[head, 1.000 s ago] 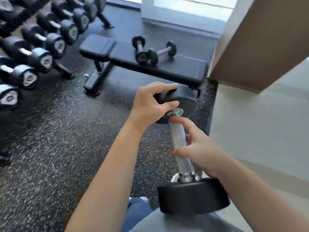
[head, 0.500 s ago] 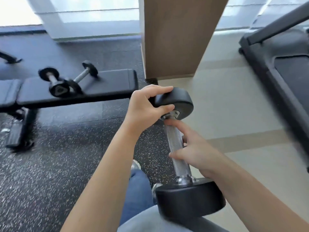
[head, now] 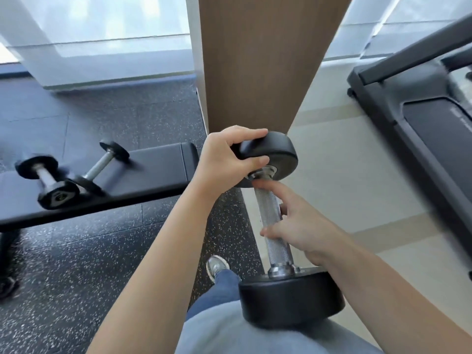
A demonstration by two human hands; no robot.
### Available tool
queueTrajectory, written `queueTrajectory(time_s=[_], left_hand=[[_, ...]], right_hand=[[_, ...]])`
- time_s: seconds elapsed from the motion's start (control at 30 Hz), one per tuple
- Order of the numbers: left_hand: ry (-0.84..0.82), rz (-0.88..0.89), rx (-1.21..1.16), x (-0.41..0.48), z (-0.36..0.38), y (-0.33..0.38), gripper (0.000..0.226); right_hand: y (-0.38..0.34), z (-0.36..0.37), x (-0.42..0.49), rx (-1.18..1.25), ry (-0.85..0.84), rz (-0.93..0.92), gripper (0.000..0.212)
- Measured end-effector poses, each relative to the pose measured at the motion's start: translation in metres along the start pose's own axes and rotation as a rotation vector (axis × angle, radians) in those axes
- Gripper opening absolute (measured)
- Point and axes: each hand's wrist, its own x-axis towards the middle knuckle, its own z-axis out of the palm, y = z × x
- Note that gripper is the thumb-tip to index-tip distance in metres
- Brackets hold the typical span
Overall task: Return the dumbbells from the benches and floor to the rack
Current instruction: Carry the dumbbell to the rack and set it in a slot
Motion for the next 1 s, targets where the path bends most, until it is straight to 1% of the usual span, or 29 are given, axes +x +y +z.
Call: queueTrajectory(time_s=[0.17,0.33,0.47,0.67,0.9,1.0], left_hand=[[0.024,-0.002,-0.001,0.058,-0.037,-0.016,0.046],[0.071,0.001,0.013,0.094,-0.064,-0.03,0.047],[0.13,-0.047,0.019,0.12,-0.075,-0.042,0.045],[0.211,-0.105,0.048,0.17,-0.076,-0.059,0.044],[0.381,-0.139,0.096,0.251,-0.071,-0.083,0.044],[0.504,-0.144,0.116,0.282,-0.069,-0.09,0.045]], right_hand=[[-0.046,0.001,0.055,-0.032,-0.039,-0.005,0.073],[-0.075,0.001,0.099,-0.025,-0.101,-0.013,0.075],[-0.091,-0.006,0.135,-0.015,-0.173,-0.028,0.075],[-0.112,-0.031,0.197,-0.123,-0.253,-0.044,0.073],[-0.147,-0.079,0.297,-0.26,-0.416,-0.141,0.074],[-0.164,-0.1,0.338,-0.324,-0.492,-0.179,0.077]])
